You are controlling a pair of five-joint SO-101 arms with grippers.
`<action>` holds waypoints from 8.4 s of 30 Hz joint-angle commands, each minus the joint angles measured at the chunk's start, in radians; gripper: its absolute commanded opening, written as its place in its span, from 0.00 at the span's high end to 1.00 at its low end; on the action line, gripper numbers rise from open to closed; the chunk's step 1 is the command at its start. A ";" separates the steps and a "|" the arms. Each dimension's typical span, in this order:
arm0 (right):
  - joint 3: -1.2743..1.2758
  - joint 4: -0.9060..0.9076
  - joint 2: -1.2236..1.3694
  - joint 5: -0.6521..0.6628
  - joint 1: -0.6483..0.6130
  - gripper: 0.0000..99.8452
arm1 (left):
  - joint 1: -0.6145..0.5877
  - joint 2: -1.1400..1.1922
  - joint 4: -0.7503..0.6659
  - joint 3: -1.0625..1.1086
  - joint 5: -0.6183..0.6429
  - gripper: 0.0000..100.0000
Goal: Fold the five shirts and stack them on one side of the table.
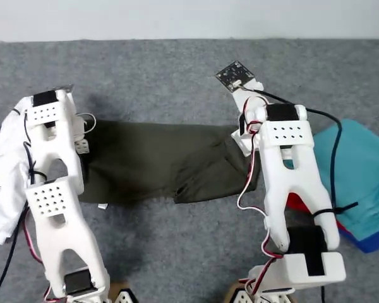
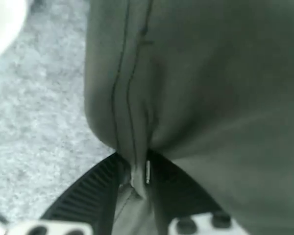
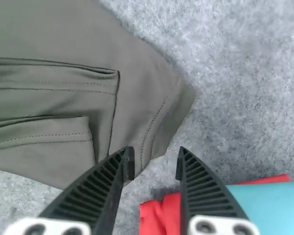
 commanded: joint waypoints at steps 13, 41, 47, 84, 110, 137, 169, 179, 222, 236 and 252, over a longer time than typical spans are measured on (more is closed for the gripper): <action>0.089 0.005 -0.394 -0.005 0.232 0.85 | 0.442 -0.494 0.015 0.105 -0.003 0.99; 0.104 0.036 -0.463 0.061 0.348 0.85 | 0.994 0.124 0.015 -0.733 0.066 0.91; 0.104 0.035 -0.522 0.061 0.351 0.85 | 0.990 0.117 0.014 -0.740 0.063 0.84; 0.110 -0.005 -0.535 -0.015 0.384 0.85 | 0.695 0.210 -0.087 -0.621 -0.195 0.83; 0.106 -0.025 -0.542 -0.014 0.461 0.85 | 1.022 -0.204 0.012 -0.349 -0.132 0.83; -0.695 0.262 0.532 -0.166 -0.134 0.85 | 0.087 -0.615 0.014 0.096 -0.210 0.83; -0.721 0.467 0.433 -0.124 -0.116 0.99 | 0.089 -0.620 0.014 0.120 -0.210 0.83; -0.727 0.328 0.532 -0.252 -0.119 0.81 | 0.089 -0.621 0.014 0.120 -0.210 0.83; -0.399 0.595 0.357 -0.017 0.088 0.99 | 0.089 -0.620 0.014 0.120 -0.210 0.83; -0.135 0.562 0.012 -0.035 0.087 0.78 | 0.089 -0.617 0.014 0.120 -0.210 0.83; -0.256 -0.105 0.397 -0.203 -0.130 0.78 | 0.091 -0.617 0.014 0.122 -0.210 0.83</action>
